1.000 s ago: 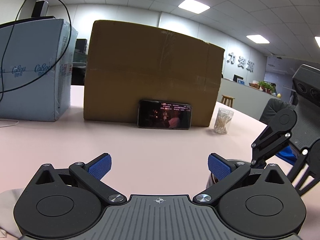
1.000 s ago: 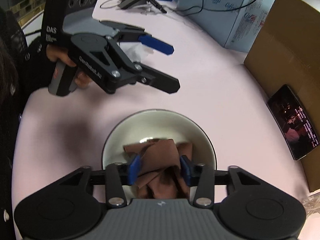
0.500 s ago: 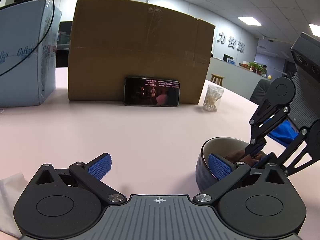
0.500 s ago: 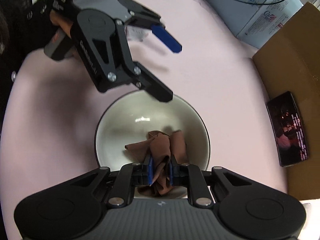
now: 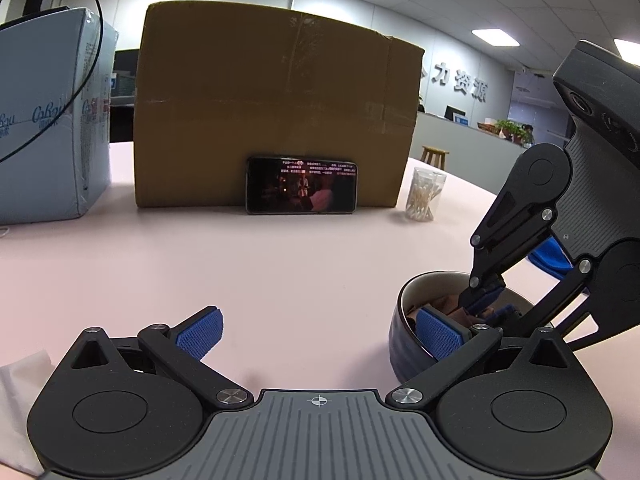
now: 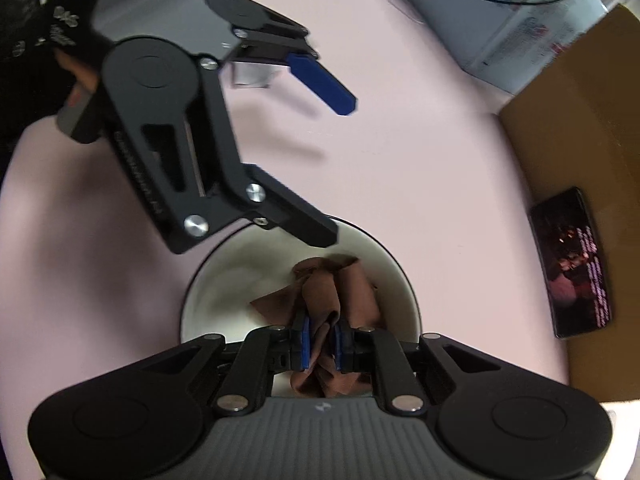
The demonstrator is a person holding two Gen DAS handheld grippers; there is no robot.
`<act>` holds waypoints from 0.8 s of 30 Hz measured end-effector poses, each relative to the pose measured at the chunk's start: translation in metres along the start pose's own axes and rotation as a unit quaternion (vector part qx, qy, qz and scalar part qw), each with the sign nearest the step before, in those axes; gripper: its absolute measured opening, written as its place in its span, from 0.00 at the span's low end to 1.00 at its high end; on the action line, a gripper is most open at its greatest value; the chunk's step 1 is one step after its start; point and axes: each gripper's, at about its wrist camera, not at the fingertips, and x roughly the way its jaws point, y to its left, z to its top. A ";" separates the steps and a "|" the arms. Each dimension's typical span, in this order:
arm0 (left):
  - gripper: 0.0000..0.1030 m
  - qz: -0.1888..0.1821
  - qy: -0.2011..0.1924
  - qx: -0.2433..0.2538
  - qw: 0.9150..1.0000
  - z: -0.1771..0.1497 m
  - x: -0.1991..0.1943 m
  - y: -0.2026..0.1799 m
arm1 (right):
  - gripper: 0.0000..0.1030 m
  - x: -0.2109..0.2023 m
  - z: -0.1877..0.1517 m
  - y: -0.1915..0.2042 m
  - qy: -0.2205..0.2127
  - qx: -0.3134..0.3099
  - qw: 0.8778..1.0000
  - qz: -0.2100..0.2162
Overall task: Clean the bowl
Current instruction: 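Wipe the bowl interior with the cloth in the right tool while the left tool holds the rim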
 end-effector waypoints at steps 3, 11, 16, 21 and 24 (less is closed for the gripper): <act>1.00 -0.001 0.000 -0.001 1.000 0.000 -0.001 -0.001 | 0.12 -0.003 -0.002 0.004 0.028 0.005 0.999 -0.015; 1.00 -0.006 0.003 -0.007 1.000 0.000 0.000 0.000 | 0.17 -0.012 0.005 0.016 0.044 0.021 0.998 0.030; 1.00 -0.009 0.004 -0.011 1.000 0.001 0.001 0.003 | 0.30 -0.008 0.004 0.015 0.044 0.031 0.998 0.011; 1.00 -0.012 0.004 -0.014 1.000 0.004 0.002 0.009 | 0.43 -0.016 -0.004 0.018 0.038 0.026 0.999 -0.002; 1.00 -0.013 0.006 -0.016 1.000 0.004 0.003 0.011 | 0.44 -0.021 -0.007 0.017 0.028 0.030 0.999 0.001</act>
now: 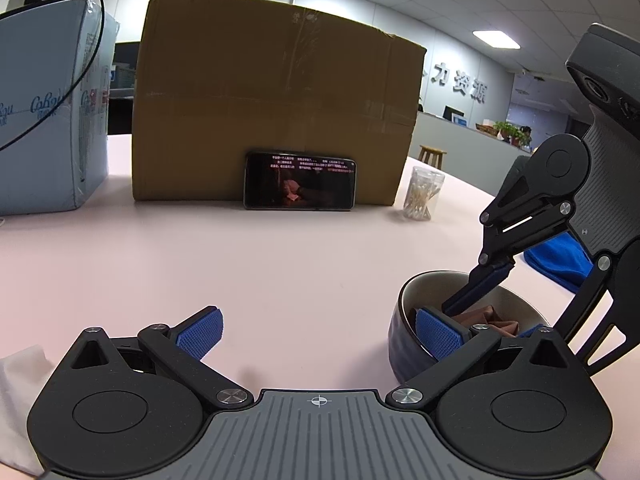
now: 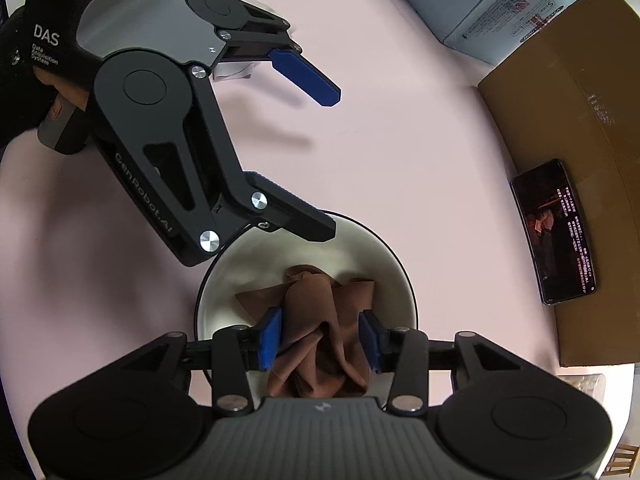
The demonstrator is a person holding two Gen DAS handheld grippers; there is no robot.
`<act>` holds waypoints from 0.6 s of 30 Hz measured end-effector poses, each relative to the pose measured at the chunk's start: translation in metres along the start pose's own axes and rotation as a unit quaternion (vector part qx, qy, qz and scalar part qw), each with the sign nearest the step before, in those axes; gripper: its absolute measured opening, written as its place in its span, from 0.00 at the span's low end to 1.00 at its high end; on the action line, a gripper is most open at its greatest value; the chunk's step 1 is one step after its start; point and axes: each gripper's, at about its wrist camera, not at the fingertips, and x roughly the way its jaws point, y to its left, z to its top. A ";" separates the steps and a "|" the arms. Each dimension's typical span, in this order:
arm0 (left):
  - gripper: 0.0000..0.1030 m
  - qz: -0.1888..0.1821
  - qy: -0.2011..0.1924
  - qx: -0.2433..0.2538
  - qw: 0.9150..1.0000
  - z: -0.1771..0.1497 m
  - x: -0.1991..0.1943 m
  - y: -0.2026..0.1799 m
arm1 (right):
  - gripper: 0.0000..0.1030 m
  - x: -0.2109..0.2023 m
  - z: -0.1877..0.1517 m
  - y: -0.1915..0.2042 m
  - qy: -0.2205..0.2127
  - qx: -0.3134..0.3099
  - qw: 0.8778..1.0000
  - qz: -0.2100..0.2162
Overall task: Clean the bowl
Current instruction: 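Wipe the bowl interior with the cloth in the right tool while the left tool holds the rim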
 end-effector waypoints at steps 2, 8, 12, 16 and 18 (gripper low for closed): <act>1.00 0.000 0.000 0.001 1.000 0.000 0.000 0.000 | 0.45 0.003 0.005 -0.004 -0.008 0.009 1.000 0.005; 1.00 0.002 0.000 0.003 1.000 0.000 0.003 0.003 | 0.47 0.007 0.000 -0.006 -0.023 0.026 0.999 0.000; 1.00 0.006 -0.001 0.006 1.000 -0.003 0.003 -0.004 | 0.33 0.021 0.018 -0.018 -0.001 0.031 0.999 0.032; 1.00 0.004 -0.001 0.005 1.000 -0.004 0.003 -0.005 | 0.16 0.037 0.025 -0.042 0.015 0.042 0.997 0.063; 1.00 0.004 -0.001 0.004 1.000 -0.004 0.003 -0.005 | 0.15 0.035 0.025 -0.051 0.011 0.043 0.997 0.066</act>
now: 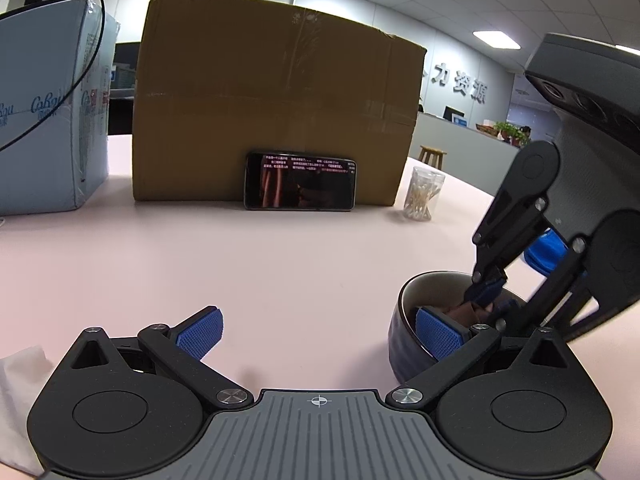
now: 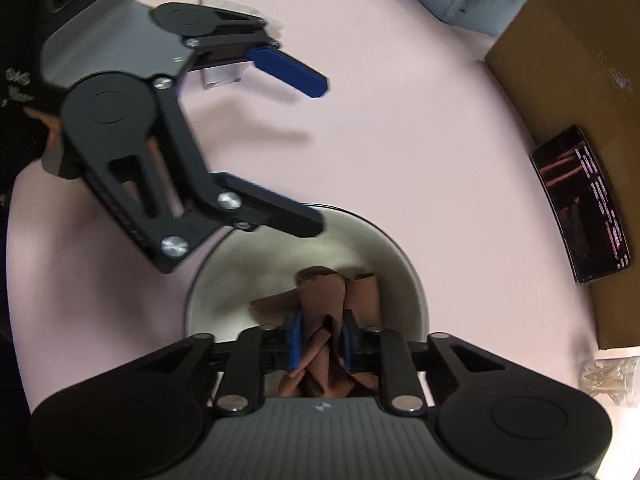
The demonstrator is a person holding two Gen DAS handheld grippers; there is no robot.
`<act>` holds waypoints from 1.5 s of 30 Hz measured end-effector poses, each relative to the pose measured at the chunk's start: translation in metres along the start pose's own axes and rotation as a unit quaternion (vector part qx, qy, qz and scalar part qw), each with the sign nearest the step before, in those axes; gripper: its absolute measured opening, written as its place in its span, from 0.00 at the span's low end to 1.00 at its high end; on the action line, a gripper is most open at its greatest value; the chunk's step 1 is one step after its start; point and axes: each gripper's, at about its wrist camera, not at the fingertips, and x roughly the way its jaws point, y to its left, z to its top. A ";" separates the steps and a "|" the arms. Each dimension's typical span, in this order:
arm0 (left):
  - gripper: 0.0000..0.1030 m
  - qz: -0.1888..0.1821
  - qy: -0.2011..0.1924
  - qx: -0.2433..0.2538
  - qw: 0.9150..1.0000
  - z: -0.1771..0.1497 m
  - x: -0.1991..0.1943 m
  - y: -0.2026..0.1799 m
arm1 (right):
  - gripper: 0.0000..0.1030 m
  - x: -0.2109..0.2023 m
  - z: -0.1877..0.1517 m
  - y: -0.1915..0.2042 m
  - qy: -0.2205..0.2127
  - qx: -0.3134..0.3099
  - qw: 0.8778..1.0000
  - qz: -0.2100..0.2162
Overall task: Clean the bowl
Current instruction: 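Wipe the bowl interior with the cloth in the right tool while the left tool holds the rim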
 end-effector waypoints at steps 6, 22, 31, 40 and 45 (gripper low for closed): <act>1.00 0.004 -0.002 0.005 1.000 0.000 -0.002 -0.003 | 0.23 -0.001 0.004 0.000 0.022 -0.057 0.998 0.017; 1.00 0.003 -0.004 0.003 1.000 -0.001 -0.005 -0.002 | 0.15 -0.010 -0.009 -0.010 0.018 -0.107 0.993 0.035; 1.00 0.004 -0.003 0.004 1.000 -0.002 -0.006 -0.002 | 0.13 -0.005 0.000 -0.006 -0.013 -0.136 0.989 0.055; 1.00 0.003 0.000 0.005 1.000 -0.002 -0.005 -0.001 | 0.13 -0.019 -0.009 0.011 -0.034 -0.163 0.983 0.075; 1.00 0.005 -0.001 0.007 1.000 -0.002 -0.005 -0.003 | 0.13 -0.016 -0.005 0.002 -0.012 -0.160 0.985 0.065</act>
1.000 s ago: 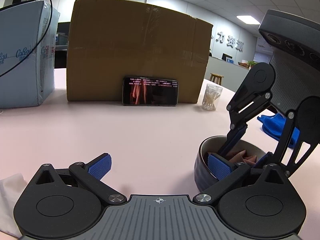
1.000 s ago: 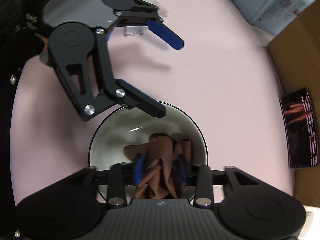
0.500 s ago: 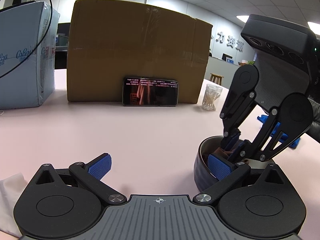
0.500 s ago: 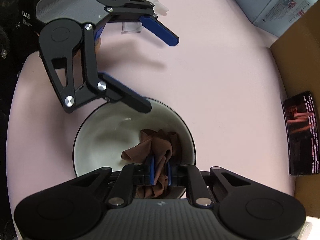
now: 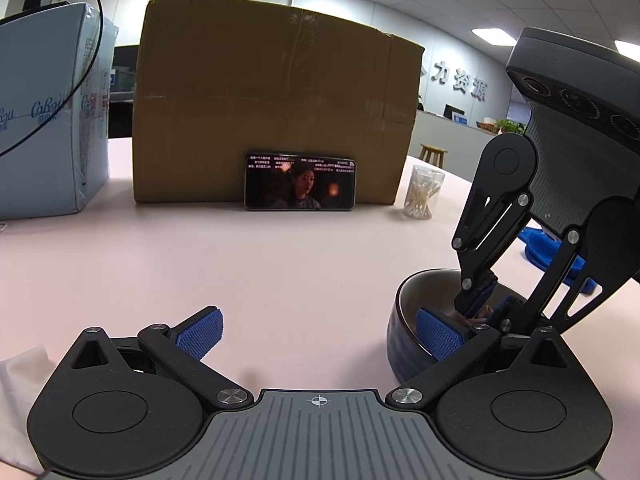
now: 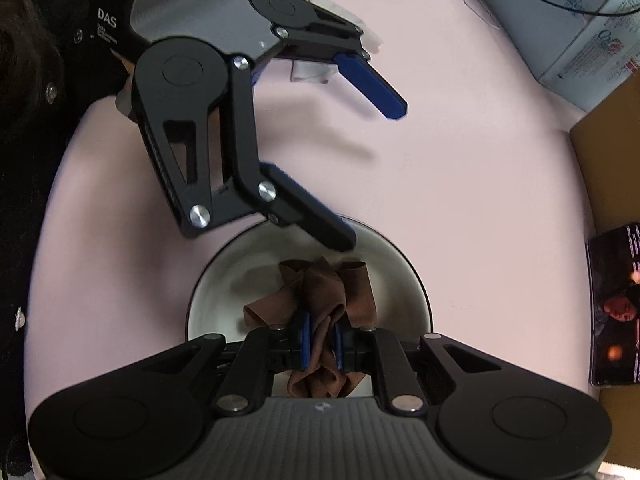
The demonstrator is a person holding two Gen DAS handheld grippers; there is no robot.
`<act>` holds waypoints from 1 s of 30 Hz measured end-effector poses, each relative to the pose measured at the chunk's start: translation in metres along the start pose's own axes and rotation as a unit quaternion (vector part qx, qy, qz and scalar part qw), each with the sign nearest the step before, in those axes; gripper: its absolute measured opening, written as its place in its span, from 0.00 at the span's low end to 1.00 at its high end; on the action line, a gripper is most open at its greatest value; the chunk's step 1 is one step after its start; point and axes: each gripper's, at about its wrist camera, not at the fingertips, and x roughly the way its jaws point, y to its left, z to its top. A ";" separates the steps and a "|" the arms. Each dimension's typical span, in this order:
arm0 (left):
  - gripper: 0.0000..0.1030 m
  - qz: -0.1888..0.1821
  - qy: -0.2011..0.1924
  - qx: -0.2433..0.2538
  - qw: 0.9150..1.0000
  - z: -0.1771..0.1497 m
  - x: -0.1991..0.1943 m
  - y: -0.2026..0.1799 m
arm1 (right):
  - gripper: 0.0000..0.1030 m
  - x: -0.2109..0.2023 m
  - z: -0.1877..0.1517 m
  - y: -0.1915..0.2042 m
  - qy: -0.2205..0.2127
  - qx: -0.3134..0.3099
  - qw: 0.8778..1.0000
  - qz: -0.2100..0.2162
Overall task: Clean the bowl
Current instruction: 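Wipe the bowl interior with the cloth in the right tool while the left tool holds the rim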
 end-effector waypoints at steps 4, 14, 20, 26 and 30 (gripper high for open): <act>1.00 -0.001 0.000 -0.002 1.000 0.001 0.000 0.001 | 0.14 -0.001 0.001 0.001 0.007 -0.002 1.000 -0.012; 1.00 -0.001 0.001 -0.002 1.000 0.002 0.000 0.001 | 0.14 0.003 0.010 0.001 -0.017 -0.014 1.000 0.002; 1.00 -0.002 0.002 -0.004 1.000 0.002 0.001 0.002 | 0.15 0.002 0.004 -0.011 -0.013 0.010 1.000 -0.023; 1.00 -0.001 0.002 -0.003 1.000 0.002 0.002 0.002 | 0.15 -0.001 0.001 -0.004 0.005 0.006 1.000 -0.020; 1.00 -0.001 0.002 -0.003 1.000 0.002 0.003 0.005 | 0.15 -0.002 0.003 0.000 0.000 -0.002 1.000 -0.015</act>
